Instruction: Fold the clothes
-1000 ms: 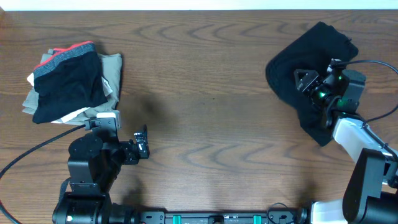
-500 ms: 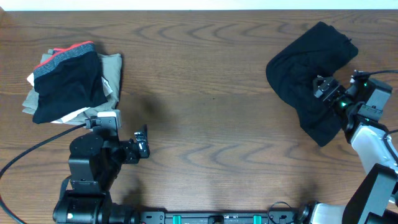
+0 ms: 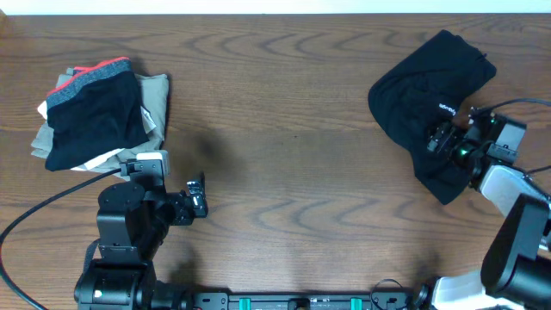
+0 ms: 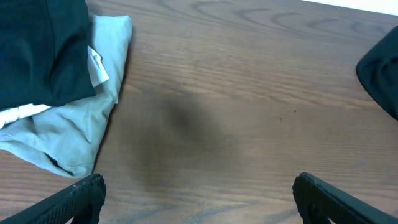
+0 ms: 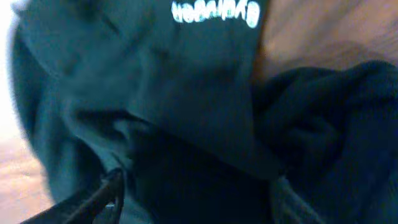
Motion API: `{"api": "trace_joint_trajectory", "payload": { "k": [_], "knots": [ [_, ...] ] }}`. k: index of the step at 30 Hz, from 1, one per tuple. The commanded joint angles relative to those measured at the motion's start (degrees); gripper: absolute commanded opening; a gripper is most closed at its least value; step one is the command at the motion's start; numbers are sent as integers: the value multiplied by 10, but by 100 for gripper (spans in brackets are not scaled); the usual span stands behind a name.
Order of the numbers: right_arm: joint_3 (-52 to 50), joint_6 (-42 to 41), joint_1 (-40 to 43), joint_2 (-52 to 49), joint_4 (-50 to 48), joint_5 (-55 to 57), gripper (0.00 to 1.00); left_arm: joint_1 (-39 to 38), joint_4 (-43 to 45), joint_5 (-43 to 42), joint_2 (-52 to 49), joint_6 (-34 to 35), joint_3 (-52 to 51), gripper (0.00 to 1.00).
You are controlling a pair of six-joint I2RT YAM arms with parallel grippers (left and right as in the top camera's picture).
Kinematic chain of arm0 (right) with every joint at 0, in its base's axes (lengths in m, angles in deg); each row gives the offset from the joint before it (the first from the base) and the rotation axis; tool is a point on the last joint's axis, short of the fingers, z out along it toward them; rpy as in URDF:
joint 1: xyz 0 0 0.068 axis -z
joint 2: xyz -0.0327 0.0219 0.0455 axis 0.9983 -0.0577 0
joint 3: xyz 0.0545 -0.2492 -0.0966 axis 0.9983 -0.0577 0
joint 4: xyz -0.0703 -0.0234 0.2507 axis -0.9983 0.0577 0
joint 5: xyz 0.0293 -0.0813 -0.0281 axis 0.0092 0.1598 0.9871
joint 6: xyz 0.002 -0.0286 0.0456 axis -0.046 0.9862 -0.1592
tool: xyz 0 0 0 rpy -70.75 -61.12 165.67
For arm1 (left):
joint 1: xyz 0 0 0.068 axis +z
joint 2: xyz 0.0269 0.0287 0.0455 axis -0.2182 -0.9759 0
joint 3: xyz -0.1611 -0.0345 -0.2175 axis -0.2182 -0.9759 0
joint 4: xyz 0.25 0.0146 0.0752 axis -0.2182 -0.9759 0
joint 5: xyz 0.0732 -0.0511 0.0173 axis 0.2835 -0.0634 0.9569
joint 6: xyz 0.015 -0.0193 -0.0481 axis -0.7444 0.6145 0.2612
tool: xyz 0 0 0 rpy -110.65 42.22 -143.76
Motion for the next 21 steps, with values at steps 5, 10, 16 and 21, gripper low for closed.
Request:
{"api": "trace_joint_trajectory", "payload": {
  "k": [5,10,16,21],
  "knots": [
    [9,21,-4,-10,2,7,1,3,3,-1,-1,3,12,98],
    [15,19,-4,54,36,7,1,3,3,-1,-1,3,12,98],
    [40,15,-30,192,141,-60,1,3,3,-1,-1,3,12,98],
    [41,22,-133,285,208,-158,1,3,3,-1,-1,3,12,98]
  ]
}}
